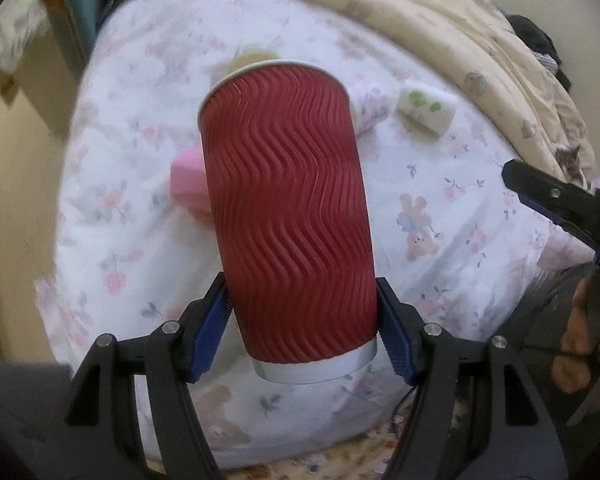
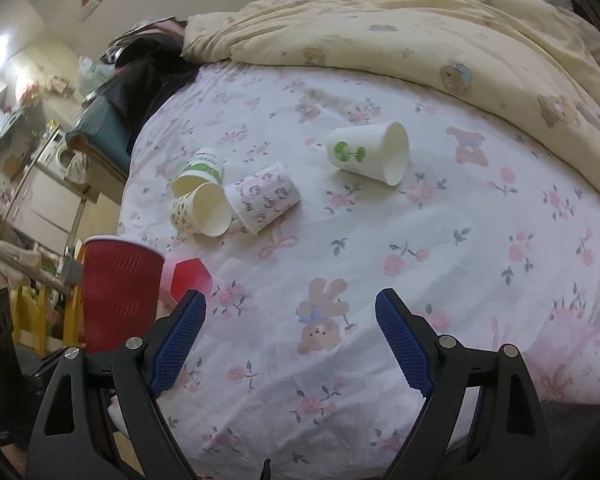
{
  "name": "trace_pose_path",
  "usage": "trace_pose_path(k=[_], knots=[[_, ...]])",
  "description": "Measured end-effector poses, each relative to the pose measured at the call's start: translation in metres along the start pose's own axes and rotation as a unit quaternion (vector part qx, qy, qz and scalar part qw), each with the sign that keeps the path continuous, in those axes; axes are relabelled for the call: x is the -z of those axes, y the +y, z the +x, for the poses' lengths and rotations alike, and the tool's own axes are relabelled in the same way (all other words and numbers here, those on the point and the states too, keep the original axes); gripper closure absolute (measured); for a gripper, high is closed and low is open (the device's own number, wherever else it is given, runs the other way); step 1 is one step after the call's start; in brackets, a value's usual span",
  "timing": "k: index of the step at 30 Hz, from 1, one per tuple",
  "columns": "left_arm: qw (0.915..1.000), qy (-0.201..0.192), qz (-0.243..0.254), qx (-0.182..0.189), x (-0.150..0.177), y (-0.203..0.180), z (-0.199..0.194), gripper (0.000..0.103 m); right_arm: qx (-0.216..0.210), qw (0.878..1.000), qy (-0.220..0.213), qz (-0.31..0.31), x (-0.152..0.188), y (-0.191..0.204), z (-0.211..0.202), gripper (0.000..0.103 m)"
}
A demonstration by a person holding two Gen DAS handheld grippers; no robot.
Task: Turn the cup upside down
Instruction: 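Tilt the red cup with the left gripper, rim turning toward the bed, then lower the red cup rim-down onto the bed and open the left gripper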
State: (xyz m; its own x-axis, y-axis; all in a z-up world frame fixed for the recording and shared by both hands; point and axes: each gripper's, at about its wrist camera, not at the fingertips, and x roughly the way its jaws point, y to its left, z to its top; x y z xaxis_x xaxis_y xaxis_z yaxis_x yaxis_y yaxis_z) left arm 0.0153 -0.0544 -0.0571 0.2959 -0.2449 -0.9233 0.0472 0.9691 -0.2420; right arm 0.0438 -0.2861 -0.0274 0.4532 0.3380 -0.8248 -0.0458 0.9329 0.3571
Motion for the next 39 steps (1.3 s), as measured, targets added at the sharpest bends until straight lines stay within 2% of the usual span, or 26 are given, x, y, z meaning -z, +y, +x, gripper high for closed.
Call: trace_pose_path(k=[1, 3, 5, 7, 9, 13, 18, 22, 27, 39], knots=[[1.0, 0.001, -0.002, 0.009, -0.001, 0.0, 0.0, 0.038, -0.005, 1.0, -0.003, -0.008, -0.001, 0.004, 0.0, 0.014], [0.9997, -0.013, 0.018, -0.009, 0.0, -0.005, -0.006, 0.038, -0.018, 1.0, -0.003, -0.021, -0.005, 0.011, 0.001, 0.014], [0.9996, -0.015, 0.021, -0.008, 0.002, -0.007, -0.008, 0.038, -0.042, 0.999, 0.003, -0.033, -0.009, 0.019, 0.003, 0.014], [0.9998, -0.011, 0.017, 0.006, 0.004, -0.009, -0.01, 0.038, -0.078, 0.996, 0.013, -0.043, -0.013, 0.028, 0.005, 0.014], [0.9995, -0.017, 0.027, -0.001, 0.006, -0.013, -0.012, 0.038, -0.114, 0.991, 0.029, -0.059, -0.016, 0.04, 0.011, 0.014], [0.9991, -0.021, 0.038, 0.002, 0.006, -0.018, -0.014, 0.037, -0.136, 0.985, 0.048, -0.092, -0.018, 0.06, 0.024, 0.014], [0.9983, -0.006, 0.054, 0.02, 0.009, -0.025, -0.009, 0.038, -0.178, 0.979, 0.075, -0.071, -0.016, 0.061, 0.041, 0.014], [0.9971, -0.017, 0.074, 0.011, 0.01, -0.035, -0.011, 0.038, -0.182, 0.977, 0.088, -0.068, -0.009, 0.062, 0.047, 0.014], [0.9942, -0.044, 0.098, -0.002, 0.012, -0.043, -0.021, 0.039, -0.16, 0.979, 0.097, -0.08, -0.005, 0.065, 0.051, 0.014], [0.9945, -0.077, 0.071, -0.002, 0.005, -0.028, -0.035, 0.04, -0.145, 0.983, 0.105, -0.031, -0.008, 0.042, 0.056, 0.013]])
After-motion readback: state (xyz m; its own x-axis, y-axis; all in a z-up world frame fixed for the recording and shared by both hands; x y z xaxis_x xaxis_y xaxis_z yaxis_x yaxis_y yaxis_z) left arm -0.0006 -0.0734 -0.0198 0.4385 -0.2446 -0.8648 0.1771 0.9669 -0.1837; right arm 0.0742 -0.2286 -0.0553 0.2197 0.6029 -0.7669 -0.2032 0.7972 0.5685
